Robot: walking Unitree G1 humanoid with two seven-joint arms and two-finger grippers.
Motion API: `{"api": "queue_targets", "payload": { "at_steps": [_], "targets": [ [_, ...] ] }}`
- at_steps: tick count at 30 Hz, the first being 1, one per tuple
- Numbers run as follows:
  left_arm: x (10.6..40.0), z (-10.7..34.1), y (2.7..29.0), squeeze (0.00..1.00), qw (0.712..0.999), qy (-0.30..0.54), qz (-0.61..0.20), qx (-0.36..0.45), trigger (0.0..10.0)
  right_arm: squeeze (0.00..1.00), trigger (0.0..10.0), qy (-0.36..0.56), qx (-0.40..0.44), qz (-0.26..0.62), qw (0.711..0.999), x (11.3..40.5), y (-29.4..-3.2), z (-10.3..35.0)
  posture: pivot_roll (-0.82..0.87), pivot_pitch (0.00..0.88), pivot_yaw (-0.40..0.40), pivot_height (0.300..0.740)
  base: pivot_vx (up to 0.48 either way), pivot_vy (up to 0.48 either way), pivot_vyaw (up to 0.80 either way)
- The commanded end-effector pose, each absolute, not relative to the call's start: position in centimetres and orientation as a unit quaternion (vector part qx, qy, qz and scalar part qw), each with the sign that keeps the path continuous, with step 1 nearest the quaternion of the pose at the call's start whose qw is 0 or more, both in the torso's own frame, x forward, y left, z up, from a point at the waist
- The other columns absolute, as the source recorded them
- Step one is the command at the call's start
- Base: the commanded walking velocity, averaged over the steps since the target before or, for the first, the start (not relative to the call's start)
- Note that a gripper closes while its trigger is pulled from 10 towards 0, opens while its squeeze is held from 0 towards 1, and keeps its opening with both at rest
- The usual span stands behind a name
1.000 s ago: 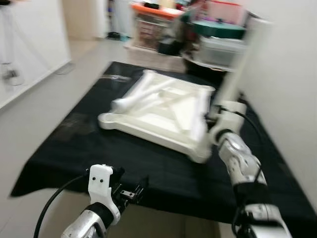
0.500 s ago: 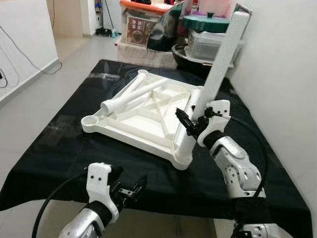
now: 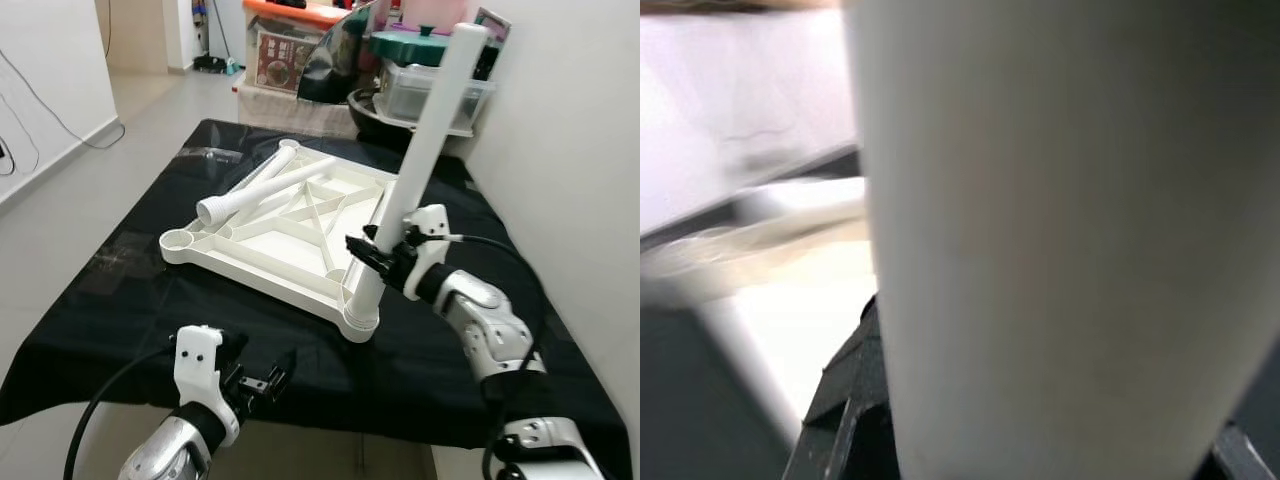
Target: Building children table
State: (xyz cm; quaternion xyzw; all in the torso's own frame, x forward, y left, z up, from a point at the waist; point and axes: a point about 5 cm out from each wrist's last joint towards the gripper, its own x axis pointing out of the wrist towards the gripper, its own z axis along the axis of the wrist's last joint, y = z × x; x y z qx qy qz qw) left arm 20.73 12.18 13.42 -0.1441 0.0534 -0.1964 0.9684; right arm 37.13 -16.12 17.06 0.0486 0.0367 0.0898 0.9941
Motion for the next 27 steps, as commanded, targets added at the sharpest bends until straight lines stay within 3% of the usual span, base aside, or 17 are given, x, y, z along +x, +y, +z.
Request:
{"api": "queue_targets", "payload": {
  "at_steps": [1, 3, 4, 5, 11, 12, 16, 17, 18, 20, 22, 23, 24, 25, 26, 27],
  "targets": [
    [20.6, 13.0, 12.3, 0.0, 0.968, 0.063, -0.194, -0.148, 10.0, 0.0, 0.0, 0.132, 0.053, -0.067, 0.987, 36.2, -19.8, 13.2, 0.17, 0.0, -0.165, 0.74, 0.0, 0.0, 0.0],
    [20.5, 13.0, 12.3, 0.0, 0.967, 0.064, -0.194, -0.152, 10.0, 0.0, 0.0, 0.127, 0.062, -0.17, 0.975, 34.5, -20.3, 12.6, 0.17, 0.0, -0.16, 0.74, 0.0, 0.0, 0.0],
    [20.4, 12.9, 12.3, 0.0, 0.967, 0.066, -0.193, -0.153, 10.0, 0.0, 9.0, 0.115, 0.042, -0.132, 0.984, 33.8, -18.5, 13.0, 0.17, 0.0, -0.155, 0.74, 0.0, 0.0, 0.0],
    [20.4, 12.9, 12.3, 0.0, 0.967, 0.067, -0.193, -0.154, 10.0, 0.0, 10.0, 0.106, 0.03, -0.101, 0.989, 33.3, -17.2, 13.3, 0.17, 0.0, -0.155, 0.74, 0.0, 0.0, 0.0],
    [20.5, 12.8, 12.0, 0.0, 0.965, 0.069, -0.197, -0.156, 10.0, 0.0, 10.0, 0.055, 0.011, -0.023, 0.998, 32.9, -14.9, 14.9, 0.15, 0.0, -0.148, 0.74, 0.0, 0.0, 0.0],
    [20.5, 12.8, 11.9, 0.0, 0.965, 0.07, -0.2, -0.157, 10.0, 1.0, 10.0, 0.027, 0.014, -0.005, 1.0, 33.1, -14.7, 15.7, 0.15, 0.0, -0.146, 0.74, 0.0, 0.0, 0.0],
    [20.6, 12.8, 11.8, 0.0, 0.965, 0.069, -0.2, -0.157, 10.0, 0.97, 10.0, -0.013, 0.046, 0.083, 0.995, 34.4, -14.1, 17.7, 0.16, 0.0, -0.158, 0.74, 0.0, 0.0, 0.0],
    [20.6, 12.8, 11.9, 0.0, 0.965, 0.068, -0.199, -0.159, 10.0, 0.0, 10.0, -0.016, 0.065, 0.149, 0.986, 34.7, -13.7, 18.7, 0.15, 0.0, -0.157, 0.74, 0.0, 0.0, 0.0],
    [20.6, 12.8, 11.9, 0.0, 0.965, 0.068, -0.199, -0.159, 10.0, 0.0, 10.0, -0.016, 0.065, 0.149, 0.986, 34.7, -13.7, 18.7, 0.15, 0.0, -0.157, 0.74, 0.0, 0.0, 0.0],
    [20.7, 12.9, 11.9, 0.0, 0.963, 0.066, -0.202, -0.163, 10.0, 0.0, 10.0, -0.002, 0.086, 0.299, 0.95, 34.1, -12.9, 19.2, 0.15, 0.0, -0.158, 0.74, 0.0, 0.0, 0.0],
    [20.7, 12.9, 11.9, 0.0, 0.963, 0.066, -0.202, -0.163, 10.0, 0.0, 10.0, -0.002, 0.086, 0.299, 0.95, 34.1, -12.9, 19.2, 0.15, 0.0, -0.158, 0.74, 0.0, 0.0, 0.0],
    [20.8, 12.9, 11.8, 0.0, 0.963, 0.065, -0.203, -0.164, 10.0, 0.0, 10.0, 0.003, 0.073, 0.342, 0.937, 33.8, -12.8, 18.9, 0.15, 0.0, -0.163, 0.74, 0.0, 0.0, 0.0],
    [20.8, 12.9, 11.8, 0.0, 0.963, 0.065, -0.203, -0.164, 10.0, 0.0, 8.8, 0.01, 0.057, 0.374, 0.926, 33.4, -12.6, 18.3, 0.16, 0.0, -0.165, 0.74, 0.0, 0.0, 0.0],
    [20.8, 12.9, 11.8, 0.0, 0.963, 0.065, -0.203, -0.164, 10.0, 0.0, 8.8, 0.01, 0.057, 0.374, 0.926, 33.4, -12.6, 18.3, 0.16, 0.0, -0.165, 0.74, 0.0, 0.0, 0.0],
    [20.8, 13.0, 11.8, 0.0, 0.964, 0.064, -0.203, -0.162, 10.0, 0.0, 4.9, 0.02, 0.049, 0.41, 0.911, 33.0, -12.2, 17.6, 0.16, 0.0, -0.18, 0.74, 0.0, 0.0, 0.0],
    [20.8, 13.0, 11.8, 0.0, 0.964, 0.064, -0.203, -0.162, 10.0, 0.0, 4.9, 0.02, 0.049, 0.41, 0.911, 33.0, -12.2, 17.6, 0.16, 0.0, -0.18, 0.74, 0.0, 0.0, 0.0]
  ]
}}
